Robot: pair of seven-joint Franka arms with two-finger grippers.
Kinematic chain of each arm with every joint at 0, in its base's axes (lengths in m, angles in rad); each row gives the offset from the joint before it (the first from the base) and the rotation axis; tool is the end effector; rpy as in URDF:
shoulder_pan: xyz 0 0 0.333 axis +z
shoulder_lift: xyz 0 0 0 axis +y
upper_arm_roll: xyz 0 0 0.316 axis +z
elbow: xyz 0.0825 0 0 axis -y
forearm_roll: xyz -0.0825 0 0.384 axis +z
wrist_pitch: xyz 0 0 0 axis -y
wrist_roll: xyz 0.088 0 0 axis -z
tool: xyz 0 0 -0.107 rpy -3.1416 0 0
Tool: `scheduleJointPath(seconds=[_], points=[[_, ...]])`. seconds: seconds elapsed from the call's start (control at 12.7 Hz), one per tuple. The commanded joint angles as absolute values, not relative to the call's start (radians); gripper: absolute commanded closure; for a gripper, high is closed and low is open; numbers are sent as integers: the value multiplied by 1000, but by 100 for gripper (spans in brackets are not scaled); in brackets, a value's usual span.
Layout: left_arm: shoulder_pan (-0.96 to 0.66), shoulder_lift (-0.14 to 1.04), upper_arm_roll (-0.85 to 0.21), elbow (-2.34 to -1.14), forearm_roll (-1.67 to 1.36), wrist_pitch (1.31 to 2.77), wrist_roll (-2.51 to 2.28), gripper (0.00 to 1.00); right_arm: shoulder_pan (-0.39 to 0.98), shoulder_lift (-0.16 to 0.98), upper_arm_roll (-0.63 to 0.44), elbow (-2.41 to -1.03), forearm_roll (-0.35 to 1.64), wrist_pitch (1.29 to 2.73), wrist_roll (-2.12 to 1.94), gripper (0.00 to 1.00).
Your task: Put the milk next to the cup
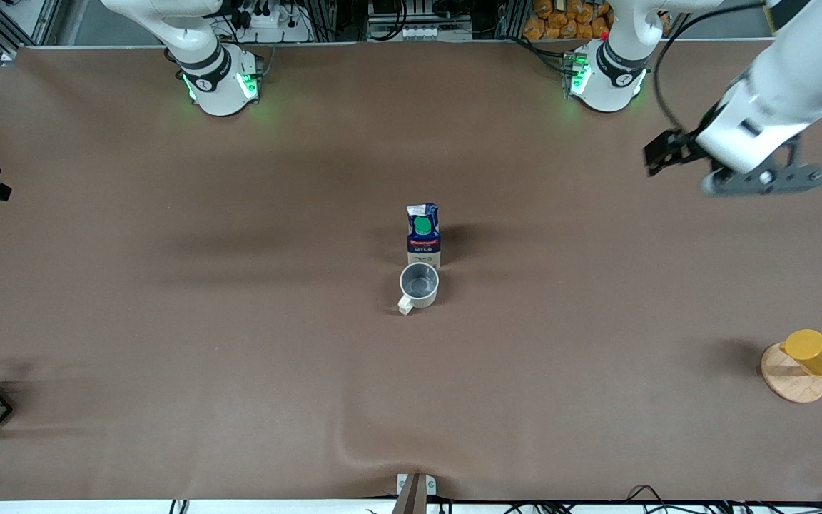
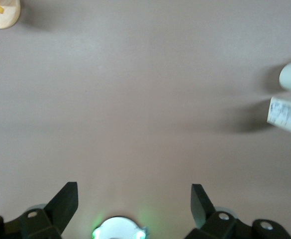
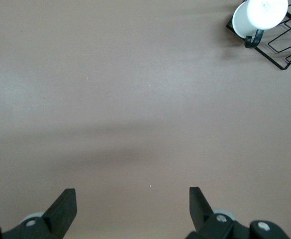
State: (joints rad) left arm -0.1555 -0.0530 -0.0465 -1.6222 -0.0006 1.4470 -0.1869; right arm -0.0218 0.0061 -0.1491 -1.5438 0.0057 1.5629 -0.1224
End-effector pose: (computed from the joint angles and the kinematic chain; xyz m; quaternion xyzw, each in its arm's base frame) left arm 0.5130 -0.1058 0.6191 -0.9981 0.0074 0.0598 0.0127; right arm 0.5480 -0.0937 0.6332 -0.9997 0.0242 -0.0068 0.0014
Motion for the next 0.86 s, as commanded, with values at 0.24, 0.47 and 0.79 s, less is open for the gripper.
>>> scheduleJointPath(seconds=[0.24,0.47,0.79], points=[[-155,-126,26,-1632,15,1445,-40,0,-29,18,-146,-1525,-9,1548,-135,0],[-127,-112,43,-1618,5,1497,-35,0,-29,29,-146,-1525,-6,1548,-135,0],[-129,-87,35,-1601,15,1502,-32,0,-26,29,-146,-1525,-2,1548,-133,0]])
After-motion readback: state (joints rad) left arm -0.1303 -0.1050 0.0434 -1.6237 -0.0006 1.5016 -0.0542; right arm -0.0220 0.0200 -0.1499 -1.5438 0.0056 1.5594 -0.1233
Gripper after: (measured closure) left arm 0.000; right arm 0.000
